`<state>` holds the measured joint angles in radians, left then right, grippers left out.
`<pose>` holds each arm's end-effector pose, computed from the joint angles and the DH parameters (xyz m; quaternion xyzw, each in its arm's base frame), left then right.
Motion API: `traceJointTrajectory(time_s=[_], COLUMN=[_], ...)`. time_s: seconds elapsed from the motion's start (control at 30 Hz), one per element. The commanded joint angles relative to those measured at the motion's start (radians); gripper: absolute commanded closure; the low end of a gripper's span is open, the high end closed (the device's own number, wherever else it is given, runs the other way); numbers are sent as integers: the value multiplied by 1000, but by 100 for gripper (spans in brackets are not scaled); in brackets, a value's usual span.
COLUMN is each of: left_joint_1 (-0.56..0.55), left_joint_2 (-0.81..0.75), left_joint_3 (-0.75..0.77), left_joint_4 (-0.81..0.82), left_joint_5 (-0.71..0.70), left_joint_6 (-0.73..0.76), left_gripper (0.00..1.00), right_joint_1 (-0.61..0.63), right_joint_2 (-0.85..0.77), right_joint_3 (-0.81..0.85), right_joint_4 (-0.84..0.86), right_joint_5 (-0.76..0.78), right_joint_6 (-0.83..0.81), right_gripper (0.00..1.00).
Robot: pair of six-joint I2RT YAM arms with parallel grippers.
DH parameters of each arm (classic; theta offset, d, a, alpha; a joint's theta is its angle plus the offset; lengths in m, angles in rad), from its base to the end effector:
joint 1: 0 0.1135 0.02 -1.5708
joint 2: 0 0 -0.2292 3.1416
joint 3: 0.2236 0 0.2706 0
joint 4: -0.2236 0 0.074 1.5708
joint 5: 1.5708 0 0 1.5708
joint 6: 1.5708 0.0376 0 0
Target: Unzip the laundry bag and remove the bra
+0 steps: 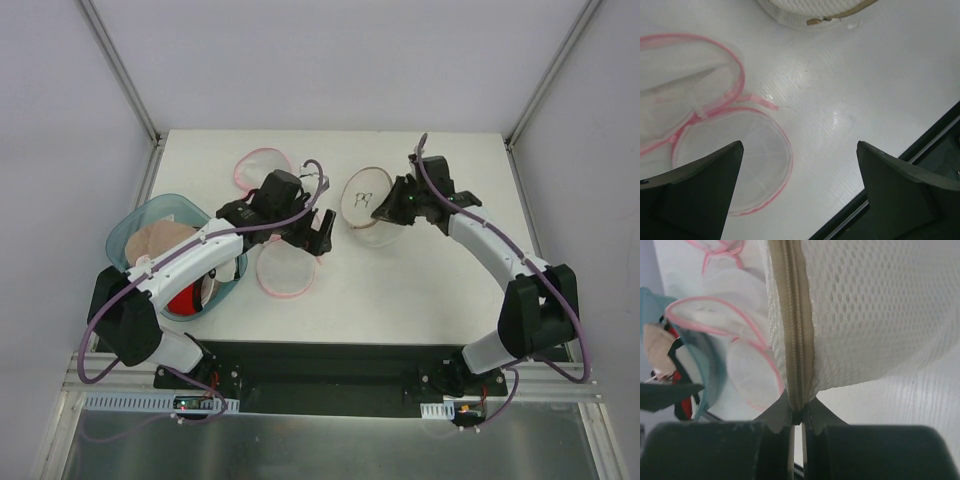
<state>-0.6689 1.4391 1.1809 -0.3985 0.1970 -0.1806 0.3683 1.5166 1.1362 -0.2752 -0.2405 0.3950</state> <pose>0.2686 -0.2217 0.2637 0.2580 0.8560 -0.2614 0.3638 0.3349 0.1389 0.2327 -0.0411 0.8913 0.2632 0.3670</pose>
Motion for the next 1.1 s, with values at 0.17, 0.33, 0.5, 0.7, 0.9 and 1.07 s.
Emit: traceJointTrajectory(time_s=[0.17, 0.33, 0.5, 0.7, 0.9, 1.07], left_joint_1=[-37, -110, -190, -233, -236, -235], left_joint_2=[-179, -330, -292, -232, -166, -131], left_joint_3=[-211, -478, -474, -477, -451, -435], left_joint_4=[387, 788, 816, 897, 917, 946], left_joint_5=[60, 30, -56, -142, -142, -131], left_joint_6=[366, 686, 826, 983, 1105, 1149], left_gripper=[8, 5, 5, 6, 9, 15], right_joint_1=[-120, -146, -160, -167, -172, -175], right_joint_2=[-75, -58, -26, -36, -47, -59], right_joint_3=[105, 83, 85, 83, 77, 74], right_joint_4=[-262, -198, -142, -134, -116, -108], right_joint_5=[-378, -531, -683, -718, -743, -755], right_joint_6=[-154, -90, -15, 2, 22, 21], right_gripper=[99, 99, 99, 99, 99, 99])
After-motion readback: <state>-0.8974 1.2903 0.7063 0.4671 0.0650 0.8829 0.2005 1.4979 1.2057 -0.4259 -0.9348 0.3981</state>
